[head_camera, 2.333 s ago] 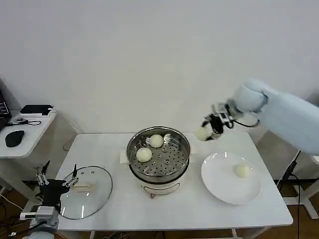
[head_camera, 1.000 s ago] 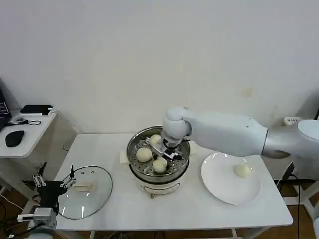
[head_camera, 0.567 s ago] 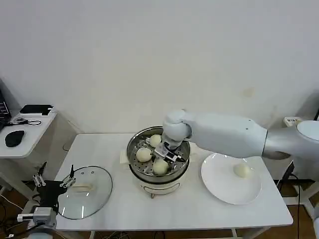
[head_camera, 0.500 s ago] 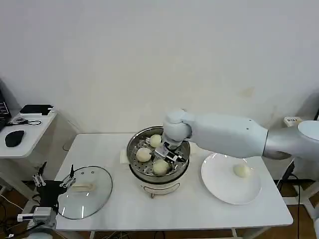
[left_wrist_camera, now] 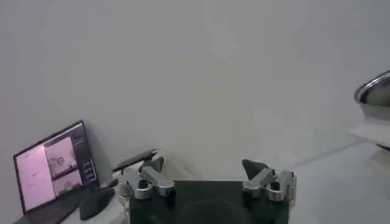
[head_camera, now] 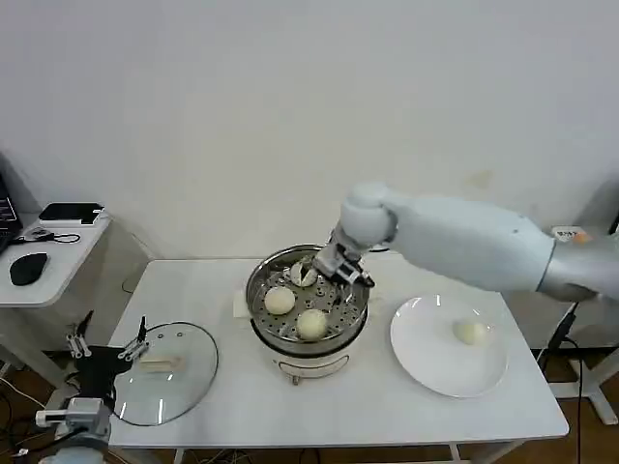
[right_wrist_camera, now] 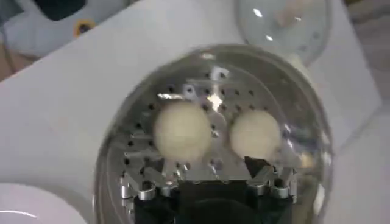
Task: Take steamed baozi put them in steamer then cover it.
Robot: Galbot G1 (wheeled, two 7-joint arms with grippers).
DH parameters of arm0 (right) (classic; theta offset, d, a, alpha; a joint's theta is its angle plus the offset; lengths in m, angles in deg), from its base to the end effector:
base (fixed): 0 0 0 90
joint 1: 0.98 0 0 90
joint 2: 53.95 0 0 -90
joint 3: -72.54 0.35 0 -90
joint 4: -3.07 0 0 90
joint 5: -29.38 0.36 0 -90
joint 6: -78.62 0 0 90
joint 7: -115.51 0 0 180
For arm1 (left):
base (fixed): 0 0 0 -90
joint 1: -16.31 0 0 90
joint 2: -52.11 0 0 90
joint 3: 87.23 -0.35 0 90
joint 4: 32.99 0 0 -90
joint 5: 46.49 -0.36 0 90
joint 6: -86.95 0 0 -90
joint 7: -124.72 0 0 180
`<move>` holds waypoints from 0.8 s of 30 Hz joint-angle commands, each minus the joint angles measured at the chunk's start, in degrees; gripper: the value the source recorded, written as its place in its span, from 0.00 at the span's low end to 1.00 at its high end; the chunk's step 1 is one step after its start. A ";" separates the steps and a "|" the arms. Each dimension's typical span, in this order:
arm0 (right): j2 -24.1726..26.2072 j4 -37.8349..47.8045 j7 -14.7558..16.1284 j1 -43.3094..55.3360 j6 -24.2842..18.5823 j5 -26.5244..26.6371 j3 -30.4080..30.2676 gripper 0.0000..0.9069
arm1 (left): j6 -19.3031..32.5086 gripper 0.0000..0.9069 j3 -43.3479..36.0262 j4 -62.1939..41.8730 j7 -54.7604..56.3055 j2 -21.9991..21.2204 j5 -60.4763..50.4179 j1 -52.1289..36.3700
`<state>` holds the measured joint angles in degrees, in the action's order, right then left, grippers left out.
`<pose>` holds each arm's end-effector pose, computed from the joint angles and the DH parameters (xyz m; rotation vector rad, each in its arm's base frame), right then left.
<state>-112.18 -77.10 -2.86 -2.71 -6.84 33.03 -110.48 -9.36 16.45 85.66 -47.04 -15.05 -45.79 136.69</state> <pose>0.5355 0.0845 -0.0349 1.7358 -1.2220 1.9389 0.1968 0.1377 -0.2713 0.2680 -2.9933 -0.6933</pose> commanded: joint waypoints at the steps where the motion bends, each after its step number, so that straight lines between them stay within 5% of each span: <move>1: 7.98 3.19 -0.84 1.63 6.75 4.70 4.27 1.00 | -0.01 1.00 -0.05 0.17 -0.08 0.24 0.45 -0.05; 10: 25.91 -1.59 0.12 -4.76 9.61 0.87 1.51 1.00 | -0.12 1.00 -0.93 -0.45 -0.33 1.83 1.00 -1.12; 13: 30.77 -1.92 -0.11 -10.52 9.64 -0.70 5.42 1.00 | -0.15 1.00 -1.40 -0.55 -0.37 1.77 1.03 -1.39; 24: 31.41 6.68 -0.17 -31.06 5.11 -8.92 22.38 1.00 | -0.67 1.00 -1.87 -1.82 -0.41 2.15 0.85 -2.03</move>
<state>-85.75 -74.55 -2.92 -21.28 -0.80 28.48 -97.43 -9.95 14.71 84.13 -47.44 -13.04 -44.94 134.76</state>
